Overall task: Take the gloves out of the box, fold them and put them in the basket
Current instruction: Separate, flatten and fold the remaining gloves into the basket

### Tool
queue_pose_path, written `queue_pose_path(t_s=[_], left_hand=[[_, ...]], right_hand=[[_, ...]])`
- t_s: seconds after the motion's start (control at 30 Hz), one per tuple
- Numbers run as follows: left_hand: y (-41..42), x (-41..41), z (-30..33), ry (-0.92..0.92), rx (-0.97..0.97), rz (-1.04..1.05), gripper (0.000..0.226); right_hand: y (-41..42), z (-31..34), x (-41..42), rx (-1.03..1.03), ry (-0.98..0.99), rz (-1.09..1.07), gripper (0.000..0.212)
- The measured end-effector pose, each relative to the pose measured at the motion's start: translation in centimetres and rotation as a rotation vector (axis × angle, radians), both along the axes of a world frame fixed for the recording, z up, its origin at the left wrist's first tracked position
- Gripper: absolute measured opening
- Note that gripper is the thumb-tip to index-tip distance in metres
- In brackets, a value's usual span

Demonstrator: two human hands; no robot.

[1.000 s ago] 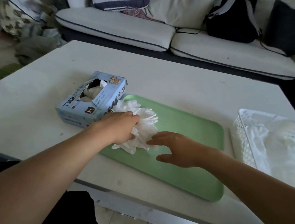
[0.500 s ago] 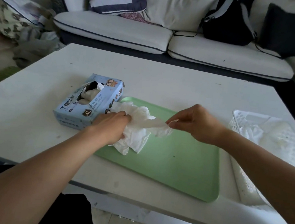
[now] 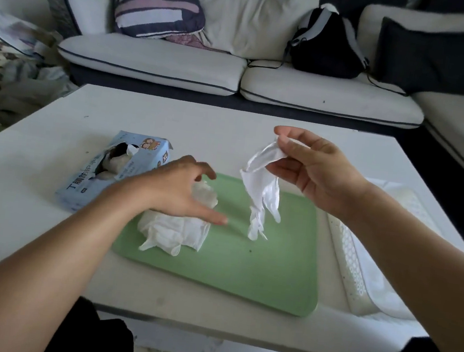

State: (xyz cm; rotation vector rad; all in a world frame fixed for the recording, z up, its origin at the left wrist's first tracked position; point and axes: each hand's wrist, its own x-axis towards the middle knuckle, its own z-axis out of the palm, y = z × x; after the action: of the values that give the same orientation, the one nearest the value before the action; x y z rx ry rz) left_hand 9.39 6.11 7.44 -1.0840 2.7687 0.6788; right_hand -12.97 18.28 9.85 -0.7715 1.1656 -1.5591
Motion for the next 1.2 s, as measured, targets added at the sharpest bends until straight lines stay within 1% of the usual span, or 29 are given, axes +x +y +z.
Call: queue_pose_path(t_s=[0.07,0.1,0.13,0.2,0.23,0.27,0.3,0.33,0.37,0.4,0.43,0.5,0.57,0.6,0.63,0.7,0.77,0.8,0.87,0.9,0.93,0.97,1.0,1.03,1.1,1.13,1.17,1.2], left_hand=[[2.0,-1.5,1.1,0.388,0.228,-0.005,0.088],[2.6,-2.4,0.9,0.541,0.268,0.001,0.076],[3.0,-3.4,0.7,0.676,0.264,0.035,0.058],[3.2,-5.0,0.5,0.890,0.253,0.133,0.021],[2.9,-5.5,0.6,0.963,0.299,0.186,0.013],[2.7,-6.0,0.9,1.007,0.373,0.228,0.010],[2.4,-6.3,1.3,1.021,0.458,0.256,0.009],[2.2,-6.5,1.6,1.006,0.536,0.262,0.011],[2.2,-6.8,1.8,0.974,0.603,0.253,0.015],[2.2,-7.0,1.8,0.936,0.654,0.231,0.017],[2.4,-7.2,1.8,0.902,0.676,0.206,0.018],[2.6,-7.5,1.5,0.861,0.640,0.187,0.018],[2.5,-7.7,1.0,0.841,0.588,0.191,0.019],[2.4,-7.7,0.7,0.837,0.559,0.192,0.020],[2.4,-7.9,0.3,0.837,0.520,0.198,0.022],[2.6,-8.3,-0.2,0.839,0.372,0.219,0.032],[3.2,-8.7,-0.6,0.845,0.203,0.296,0.037],[3.3,-8.8,-0.7,0.860,0.156,0.353,0.038],[3.4,-8.7,-0.6,0.894,0.130,0.441,0.033],[3.4,-8.7,-0.5,0.888,0.154,0.477,0.026],[3.3,-8.7,-0.4,0.882,0.220,0.512,0.018],[3.3,-8.6,-0.2,0.885,0.345,0.552,0.007],[3.4,-8.5,0.0,0.882,0.502,0.571,0.008],[3.6,-8.5,0.3,0.875,0.675,0.565,0.018],[3.5,-8.3,0.5,0.901,0.986,0.495,0.028],[3.4,-8.1,0.7,0.892,1.101,0.450,0.042],[3.2,-7.9,0.8,0.858,1.193,0.378,0.065],[2.9,-7.7,0.8,0.810,1.227,0.294,0.083]], right_hand=[[-0.1,0.3,0.5,-0.018,-0.059,0.018,0.013],[-0.1,0.5,0.6,-0.022,-0.081,0.033,0.015],[0.1,0.6,0.7,-0.024,-0.098,0.049,0.019],[0.7,1.0,0.3,-0.029,-0.083,0.086,0.034],[1.0,1.1,0.0,-0.025,-0.020,0.089,0.040],[1.3,1.1,-0.5,-0.005,0.096,0.066,0.041],[1.5,0.9,-1.0,0.020,0.263,0.015,0.034],[1.7,0.8,-1.3,0.042,0.421,-0.056,0.023],[1.9,0.7,-1.5,0.040,0.525,-0.102,0.015],[2.0,0.5,-1.6,0.019,0.579,-0.117,0.020],[2.1,0.3,-1.7,0.002,0.581,-0.092,0.025],[2.5,0.4,-1.2,-0.015,0.486,0.016,0.019],[2.9,0.3,-0.8,-0.002,0.384,0.125,0.021],[3.0,0.2,-0.7,0.001,0.371,0.147,0.019],[3.0,0.0,-0.5,0.000,0.370,0.152,0.016],[2.7,-0.2,-0.3,-0.002,0.365,0.154,0.010],[2.4,-0.2,0.0,0.005,0.336,0.152,0.008],[2.3,-0.2,0.1,0.010,0.319,0.156,0.011],[2.0,-0.3,0.2,0.018,0.284,0.168,0.015],[1.9,-0.4,0.2,0.022,0.279,0.171,0.015],[1.8,-0.4,0.2,0.026,0.283,0.174,0.017],[1.8,-0.3,0.3,0.033,0.293,0.177,0.021],[1.8,-0.4,0.2,0.037,0.297,0.184,0.027],[1.8,-0.4,0.2,0.035,0.312,0.185,0.031],[1.8,-0.4,0.2,0.026,0.407,0.131,0.032],[1.9,-0.6,0.1,0.023,0.481,0.073,0.031],[1.9,-0.8,0.0,0.020,0.557,0.004,0.028],[1.7,-1.0,-0.2,0.017,0.623,-0.071,0.028]])
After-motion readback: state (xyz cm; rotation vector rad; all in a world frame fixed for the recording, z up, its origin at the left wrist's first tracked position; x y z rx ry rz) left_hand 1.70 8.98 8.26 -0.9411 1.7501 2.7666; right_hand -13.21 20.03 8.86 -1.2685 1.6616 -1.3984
